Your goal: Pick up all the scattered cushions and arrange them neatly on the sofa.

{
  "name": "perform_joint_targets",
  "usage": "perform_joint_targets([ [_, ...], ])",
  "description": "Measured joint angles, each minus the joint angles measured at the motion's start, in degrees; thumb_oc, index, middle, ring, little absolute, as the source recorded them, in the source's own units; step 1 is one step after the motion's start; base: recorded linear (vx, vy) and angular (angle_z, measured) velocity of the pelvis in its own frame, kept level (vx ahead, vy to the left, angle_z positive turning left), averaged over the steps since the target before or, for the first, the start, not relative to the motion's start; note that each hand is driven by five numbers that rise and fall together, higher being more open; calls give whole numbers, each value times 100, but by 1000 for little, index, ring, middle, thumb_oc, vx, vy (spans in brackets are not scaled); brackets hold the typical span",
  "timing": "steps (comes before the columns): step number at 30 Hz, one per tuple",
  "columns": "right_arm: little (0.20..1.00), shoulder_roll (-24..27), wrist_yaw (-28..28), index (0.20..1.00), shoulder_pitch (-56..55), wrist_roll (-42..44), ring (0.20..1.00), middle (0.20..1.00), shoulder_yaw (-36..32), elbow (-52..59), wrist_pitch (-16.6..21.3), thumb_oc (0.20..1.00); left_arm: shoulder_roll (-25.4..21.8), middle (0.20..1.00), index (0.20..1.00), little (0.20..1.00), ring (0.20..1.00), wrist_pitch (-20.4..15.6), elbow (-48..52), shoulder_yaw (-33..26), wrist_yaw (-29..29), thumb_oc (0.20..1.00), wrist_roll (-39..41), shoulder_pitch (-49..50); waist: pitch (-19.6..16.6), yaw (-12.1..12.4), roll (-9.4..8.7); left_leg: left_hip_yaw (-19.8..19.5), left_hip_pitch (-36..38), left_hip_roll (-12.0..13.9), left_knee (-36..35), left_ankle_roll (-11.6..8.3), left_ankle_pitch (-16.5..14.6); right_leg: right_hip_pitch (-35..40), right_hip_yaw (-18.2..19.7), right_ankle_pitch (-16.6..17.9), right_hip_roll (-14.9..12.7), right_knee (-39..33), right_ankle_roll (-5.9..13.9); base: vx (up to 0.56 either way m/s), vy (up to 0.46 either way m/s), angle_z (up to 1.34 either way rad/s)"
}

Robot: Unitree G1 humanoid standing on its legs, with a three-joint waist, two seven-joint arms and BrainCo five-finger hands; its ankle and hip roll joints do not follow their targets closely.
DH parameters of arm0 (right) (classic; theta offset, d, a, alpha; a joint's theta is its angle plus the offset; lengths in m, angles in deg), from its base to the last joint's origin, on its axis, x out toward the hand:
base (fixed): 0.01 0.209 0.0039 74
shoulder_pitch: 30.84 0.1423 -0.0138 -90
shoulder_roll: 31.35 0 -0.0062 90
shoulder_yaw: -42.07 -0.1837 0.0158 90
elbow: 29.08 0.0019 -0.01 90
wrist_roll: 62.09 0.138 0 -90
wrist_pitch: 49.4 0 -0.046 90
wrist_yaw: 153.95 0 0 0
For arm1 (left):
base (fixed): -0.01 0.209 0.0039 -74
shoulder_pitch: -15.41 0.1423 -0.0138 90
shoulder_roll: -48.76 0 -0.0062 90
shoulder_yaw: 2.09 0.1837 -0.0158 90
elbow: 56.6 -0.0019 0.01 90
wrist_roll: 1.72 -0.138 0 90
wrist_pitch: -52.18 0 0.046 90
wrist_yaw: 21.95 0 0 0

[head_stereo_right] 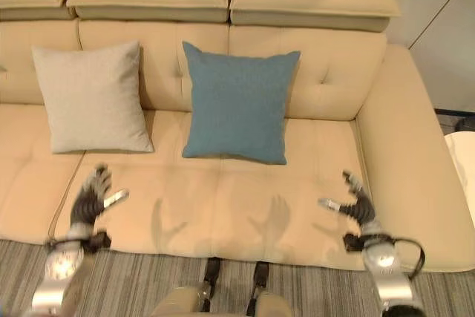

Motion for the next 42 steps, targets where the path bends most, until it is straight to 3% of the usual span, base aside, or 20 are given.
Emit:
perform_joint_targets([
  [6, 1000, -545, 164, 1000, 72, -199, 1000, 1000, 534, -1685, -44, 1000, 578, 1000, 1000, 1000, 1000, 210, -2943, 62, -102, 1000, -755, -216, -405, 32, -85, -103, 159, 13, -1, 33, -16, 209, -101, -60, 12, -1, -13, -1, -12, 9],
  [13, 1000, -658, 246, 1000, -44, -276, 1000, 1000, 573, -2525, -56, 1000, 632, 1000, 1000, 1000, 1000, 311, -3857, 18, -134, 1000, -1059, -208, -501, 141, -136, -301, 223, 27, 27, 40, -20, 414, -203, -78, 78, 25, -48, -48, -68, 13],
  [16, 1000, -689, 259, 1000, -158, -177, 1000, 1000, 513, -3050, -115, 1000, 638, 1000, 1000, 1000, 1000, 323, -4200, 26, -162, 1000, -1056, -690, -446, 49, -161, -784, -31, 25, 77, -162, 113, 423, -778, -132, 115, 27, -118, -279, -68, 98],
  [19, 1000, -687, 259, 1000, 16, -57, 1000, 1000, 506, -3180, -156, 1000, 630, 1000, 1000, 1000, 1000, 360, -4227, 19, -168, 1000, -1052, -712, -361, 66, -190, -708, -266, 111, 280, -155, 37, 290, -831, -160, 165, 28, -244, -175, 18, 8],
  [20, 1000, -723, 263, 1000, 109, -57, 1000, 1000, 534, -3305, -156, 1000, 608, 1000, 1000, 1000, 1000, 423, -4347, 4, -169, 1000, -1056, -773, -286, 47, -392, -338, -272, 187, 390, -418, -304, 175, -839, -30, 66, -3, -548, -181, 103, -9],
  [21, 1000, -821, 261, 1000, 159, -58, 1000, 1000, 522, -3334, -157, 1000, 595, 1000, 1000, 1000, 1000, 442, -4470, -79, -173, 1000, -1058, -967, -179, -15, -652, -202, -460, 59, 1319, -346, -438, 171, -864, -22, -216, 1, -615, -136, 205, -4],
  [22, 1000, -809, 262, 1000, 202, -59, 1000, 1000, 515, -3369, -184, 1000, 660, 1000, 1000, 1000, 1000, 440, -4468, -78, -177, 1000, -1061, -1027, -163, -80, -685, -304, -422, 222, 1995, -427, -616, 196, -805, 8, -279, 5, -574, -100, 209, -24],
  [23, 1000, -805, 243, 1000, 301, -61, 1000, 1000, 487, -3594, -283, 1000, 894, 1000, 1000, 1000, 1000, 481, -4474, -78, -180, 1000, -1057, -1020, -260, -214, -422, -592, 152, 571, 2084, -502, -903, 198, -604, 144, -141, 40, -417, -95, 254, -41],
  [25, 1000, -783, 250, 1000, 373, -68, 1000, 1000, 520, -3743, -382, 1000, 1259, 1000, 1000, 1000, 1000, 478, -4397, -17, -274, 1000, -1058, -1226, -375, -408, -49, -352, 826, 710, 951, -416, -1067, -62, -424, 211, -195, 244, -192, -145, 306, -39],
  [27, 1000, -845, 259, 1000, 472, -78, 1000, 1000, 513, -3764, -440, 1000, 1251, 1000, 1000, 1000, 1000, 479, -4400, 92, -271, 1000, -1055, -1428, -363, -367, -56, -175, 921, 454, 661, -292, -1016, -357, -212, 378, -412, 422, -31, -176, 249, -57],
  [28, 1000, -853, 261, 1000, 558, -76, 1000, 1000, 505, -3760, -472, 1000, 1212, 1000, 1000, 1000, 1000, 479, -4401, 192, -277, 1000, -1060, -1494, -298, -334, -174, -149, 955, 185, 577, -152, -1037, -532, 66, 558, -640, 469, 116, -161, 150, -73],
  [29, 1000, -848, 257, 1000, 636, -77, 1000, 1000, 504, -3746, -473, 1000, 1190, 1000, 1000, 1000, 1000, 479, -4418, 194, -275, 1000, -1060, -1522, -258, -342, -217, -150, 873, 64, 607, 132, -1134, -596, 205, 644, -793, 446, 264, -133, 64, -51],
  [30, 1000, -928, 265, 1000, 676, -82, 1000, 1000, 521, -3788, -486, 1000, 1103, 1000, 1000, 1000, 1000, 479, -4417, 195, -277, 1000, -1058, -1520, -215, -327, -338, -121, 874, -114, 581, 258, -1051, -612, 262, 585, -963, 431, 426, -217, 106, -5],
  [32, 1000, -1103, 265, 1000, 692, -81, 1000, 1000, 537, -3951, -537, 1000, 864, 1000, 1000, 1000, 1000, 494, -4443, 189, -272, 1000, -1056, -1489, -179, -316, -475, -147, 665, -263, 759, 472, -971, -708, 486, 235, -1053, 619, 667, -190, 83, 19],
  [33, 1000, -1173, 266, 1000, 692, -81, 1000, 1000, 542, -3962, -547, 1000, 739, 1000, 1000, 1000, 1000, 504, -4436, 182, -262, 1000, -1053, -1468, -180, -255, -384, -166, 521, -123, 770, 513, -869, -1051, 738, -182, -835, 1515, 666, -112, 9, 23],
  [34, 1000, -1184, 268, 1000, 731, -87, 1000, 1000, 548, -3983, -564, 1000, 605, 1000, 1000, 1000, 1000, 505, -4410, 180, -244, 1000, -1052, -1405, -143, 41, -165, -162, 398, 132, 733, 545, -724, -1200, 557, -841, -502, 2910, 602, -67, -29, 3],
  [35, 1000, -1179, 271, 1000, 684, -95, 1000, 1000, 530, -3938, -569, 1000, 560, 1000, 1000, 1000, 1000, 503, -4351, 185, -241, 1000, -1053, -1299, -191, 146, -156, -143, 406, 150, 713, 501, -692, -1024, 325, -1037, -522, 3147, 549, -16, -77, -15],
  [38, 1000, -1228, 271, 1000, 776, -90, 1000, 1000, 516, -3770, -476, 1000, 515, 1000, 1000, 1000, 1000, 548, -4352, 157, -225, 1000, -1051, -869, -279, 240, -305, -85, 403, 6, 597, 367, -602, 168, 154, -945, -527, 1332, 584, 32, -88, -17],
  [39, 1000, -1210, 267, 1000, 739, -90, 1000, 1000, 522, -3813, -482, 1000, 630, 1000, 1000, 1000, 1000, 548, -4415, 131, -235, 1000, -1052, -820, -371, 217, -280, -109, 417, 28, 444, 256, -494, 563, 170, -648, -409, 441, 385, 60, -112, -4],
  [42, 1000, -1217, 273, 1000, 638, -90, 1000, 1000, 531, -3957, -532, 1000, 802, 1000, 1000, 1000, 1000, 549, -4437, 136, -242, 1000, -1055, -769, -484, 139, -201, -94, 592, 172, 169, 134, -334, 819, 160, -437, -233, 1, 249, 24, -82, -3],
])
